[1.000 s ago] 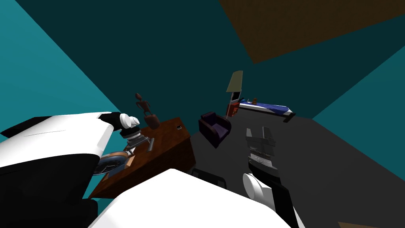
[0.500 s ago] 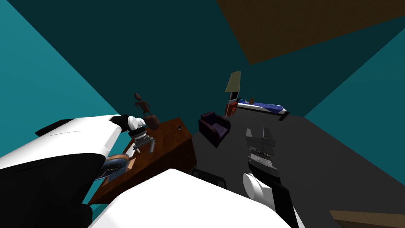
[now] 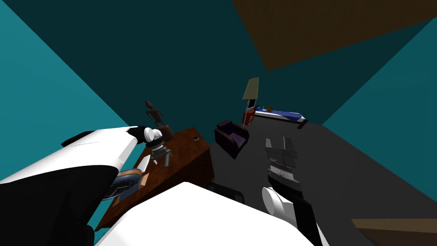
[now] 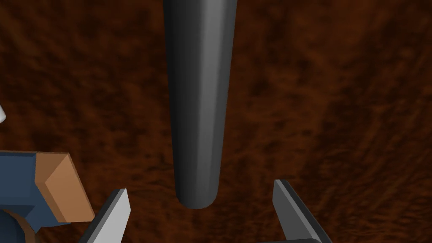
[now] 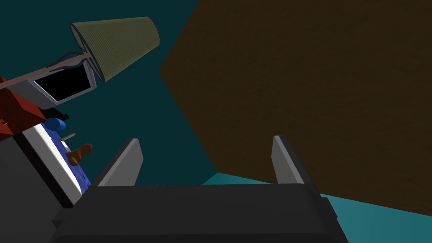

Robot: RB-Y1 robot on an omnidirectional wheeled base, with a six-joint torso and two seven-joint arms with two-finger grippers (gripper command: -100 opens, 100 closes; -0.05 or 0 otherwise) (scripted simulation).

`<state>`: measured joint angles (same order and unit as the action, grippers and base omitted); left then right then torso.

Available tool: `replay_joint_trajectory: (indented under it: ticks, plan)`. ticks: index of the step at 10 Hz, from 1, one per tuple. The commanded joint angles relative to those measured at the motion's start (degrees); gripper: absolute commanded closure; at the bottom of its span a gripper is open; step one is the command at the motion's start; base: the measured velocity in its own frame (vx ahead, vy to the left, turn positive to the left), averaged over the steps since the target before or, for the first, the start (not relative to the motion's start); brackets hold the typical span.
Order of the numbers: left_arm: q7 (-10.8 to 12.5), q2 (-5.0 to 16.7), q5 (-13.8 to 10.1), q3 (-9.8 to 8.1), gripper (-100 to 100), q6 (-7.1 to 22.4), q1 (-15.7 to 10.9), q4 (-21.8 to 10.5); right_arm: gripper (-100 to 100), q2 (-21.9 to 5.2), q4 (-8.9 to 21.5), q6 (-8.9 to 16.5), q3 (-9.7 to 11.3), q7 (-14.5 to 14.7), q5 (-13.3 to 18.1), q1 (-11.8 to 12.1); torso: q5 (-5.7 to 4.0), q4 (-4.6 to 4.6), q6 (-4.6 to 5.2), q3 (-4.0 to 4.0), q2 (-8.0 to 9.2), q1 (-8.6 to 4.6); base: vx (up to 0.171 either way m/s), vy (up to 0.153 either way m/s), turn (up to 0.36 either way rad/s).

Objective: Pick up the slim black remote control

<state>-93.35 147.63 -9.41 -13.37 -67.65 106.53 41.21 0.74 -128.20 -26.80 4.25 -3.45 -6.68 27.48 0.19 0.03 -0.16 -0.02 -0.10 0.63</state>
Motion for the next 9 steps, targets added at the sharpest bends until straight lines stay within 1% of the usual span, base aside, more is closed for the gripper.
replay_joint_trajectory:
  ticks: [1,2,3,4,5,9]
  plan:
    - [-1.8,0.7,-0.3,-1.09,-100,0.0,1.2,-0.5,0,0.0,0.0,0.0,0.0,0.0,0.0,0.0,0.0,0.0,0.0,0.0,0.0,0.0,-0.001,0.1,-0.037]
    - [-2.8,1.2,-0.5,-1.75,-100,0.0,1.9,-0.8,0,0.0,0.0,0.0,0.0,0.0,0.0,0.0,-0.01,-0.01,-0.01,-0.01,-0.02,-0.06,-0.013,0.078,-0.062]
    - [-2.2,1.0,-0.6,-1.59,-100,-0.2,2.1,-1.2,0,0.0,0.0,0.0,0.0,0.0,0.0,0.0,-0.02,-0.01,0.02,0.0,0.01,-0.16,-0.016,0.011,-0.045]
    - [-2.4,1.1,-0.7,-1.7,0,-0.2,2.3,-1.3,0,0.0,0.0,0.0,0.0,0.0,0.0,0.0,-0.09,0.01,0.0,0.01,0.02,-0.38,0.0,0.0,0.0]
    - [-2.5,2.1,-1.3,-1.77,-100,-1.0,3.3,-3.1,0,0.0,0.0,0.0,0.0,0.0,0.0,0.0,-0.11,0.0,0.0,0.0,-0.01,-0.47,0.01,-0.014,0.058]
    - [-2.8,5.9,-3.7,-2.12,-100,-3.8,7.3,-10.4,0,0.0,0.0,0.0,0.0,0.0,0.0,0.0,-0.15,-0.03,0.0,-0.08,-0.14,-0.62,0.027,-0.031,0.11]
